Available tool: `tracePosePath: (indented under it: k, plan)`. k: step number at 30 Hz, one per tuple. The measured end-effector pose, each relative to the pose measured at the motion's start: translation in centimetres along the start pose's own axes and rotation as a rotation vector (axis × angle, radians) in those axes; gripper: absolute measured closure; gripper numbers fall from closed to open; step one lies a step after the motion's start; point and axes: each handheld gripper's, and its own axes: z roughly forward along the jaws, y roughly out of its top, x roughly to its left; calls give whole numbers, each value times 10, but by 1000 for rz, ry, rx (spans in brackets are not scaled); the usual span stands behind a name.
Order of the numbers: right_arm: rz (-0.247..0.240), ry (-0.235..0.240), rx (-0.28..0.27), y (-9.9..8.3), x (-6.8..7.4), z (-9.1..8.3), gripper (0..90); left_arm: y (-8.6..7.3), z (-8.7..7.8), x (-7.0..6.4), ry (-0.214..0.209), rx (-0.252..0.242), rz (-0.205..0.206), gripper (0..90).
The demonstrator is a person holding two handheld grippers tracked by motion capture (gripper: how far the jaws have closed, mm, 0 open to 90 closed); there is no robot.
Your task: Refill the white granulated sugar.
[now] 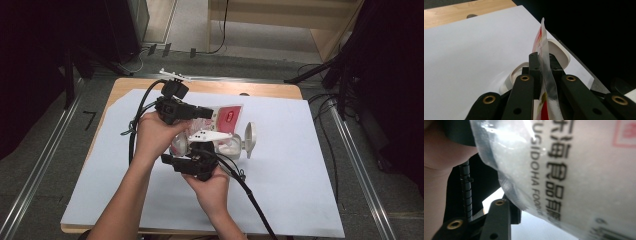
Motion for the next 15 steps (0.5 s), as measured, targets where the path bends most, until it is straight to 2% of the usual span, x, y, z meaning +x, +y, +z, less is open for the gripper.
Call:
tracePosePath:
  k: [5, 11, 15]
  plan:
    - [8, 14, -4, 0, 0, -2, 621, 1, -2, -5, 32, 6, 20, 858]
    - [39, 46, -19, 2, 1, -4, 621, 2, -3, -9, 33, -9, 28, 855]
    - [44, 50, -21, 3, 0, -5, 618, 3, -2, -10, 35, -13, 33, 857]
